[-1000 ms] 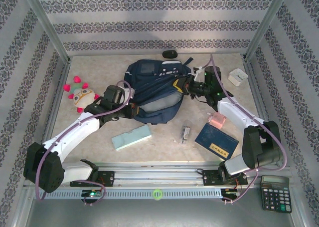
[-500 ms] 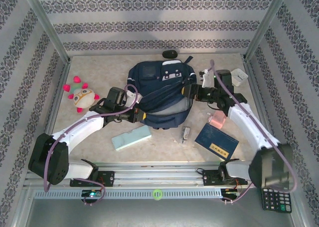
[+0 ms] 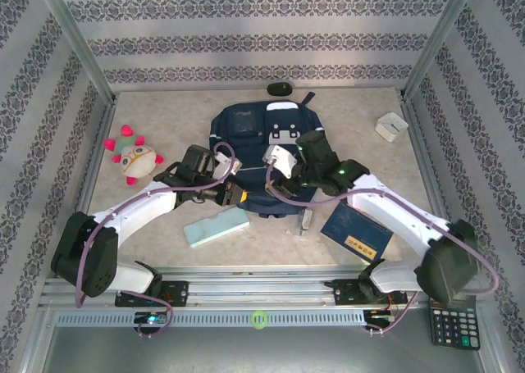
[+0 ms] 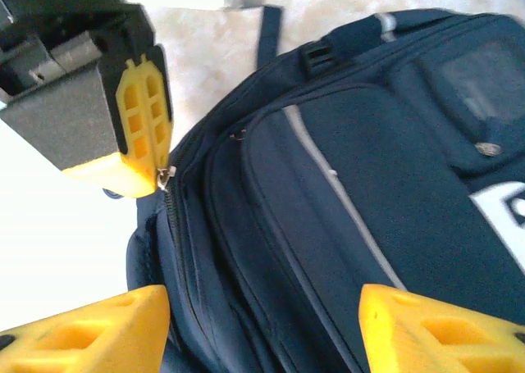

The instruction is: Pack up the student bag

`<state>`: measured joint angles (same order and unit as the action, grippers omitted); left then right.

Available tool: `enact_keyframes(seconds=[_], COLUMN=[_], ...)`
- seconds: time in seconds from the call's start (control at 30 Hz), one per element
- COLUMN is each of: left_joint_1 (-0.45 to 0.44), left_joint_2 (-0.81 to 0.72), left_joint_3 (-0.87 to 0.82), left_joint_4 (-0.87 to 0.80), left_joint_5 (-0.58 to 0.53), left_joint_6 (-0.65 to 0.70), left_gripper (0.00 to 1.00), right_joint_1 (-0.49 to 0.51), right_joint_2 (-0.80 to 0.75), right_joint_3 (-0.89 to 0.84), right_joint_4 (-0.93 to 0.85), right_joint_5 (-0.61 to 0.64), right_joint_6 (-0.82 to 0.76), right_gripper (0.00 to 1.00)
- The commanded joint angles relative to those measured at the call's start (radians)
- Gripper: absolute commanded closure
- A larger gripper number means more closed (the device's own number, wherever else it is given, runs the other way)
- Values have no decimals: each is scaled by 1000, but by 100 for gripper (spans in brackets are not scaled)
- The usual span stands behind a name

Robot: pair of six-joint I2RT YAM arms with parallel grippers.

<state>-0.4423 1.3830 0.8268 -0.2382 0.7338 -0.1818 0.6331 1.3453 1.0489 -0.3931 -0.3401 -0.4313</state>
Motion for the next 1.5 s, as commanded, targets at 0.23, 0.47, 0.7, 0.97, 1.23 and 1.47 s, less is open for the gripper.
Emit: enact_keyframes(seconds=[0.23,0.47,0.7,0.97,1.23,1.47], left_joint_1=[-20,-20,-13,35,131,196], left_joint_2=[-15,-24,-20,45,119,293], left_joint_3=[27,29,57,142,195,322], left_joint_4=[94,72,-53,-254,-242,-147], left_joint_5=[65,73,-49,-198,-457,-603], left_joint_6=[69,89,150,290,301,284], left_gripper=[100,100,100,100,100,100], right_joint_1=[10,26,29,-43,-107,-141], right_joint_2=[160,234,152,39,-30,-49], right_joint_3=[58,46,-22,-37,5,39], right_joint_4=[-31,-17,35,-115,-219,-273], right_joint_5=[-283,-188,-68,-201,-243,-292], right_joint_6=[-137,-191,-308,-535,-659,-713], right_gripper=[37,43,95,100,100,100])
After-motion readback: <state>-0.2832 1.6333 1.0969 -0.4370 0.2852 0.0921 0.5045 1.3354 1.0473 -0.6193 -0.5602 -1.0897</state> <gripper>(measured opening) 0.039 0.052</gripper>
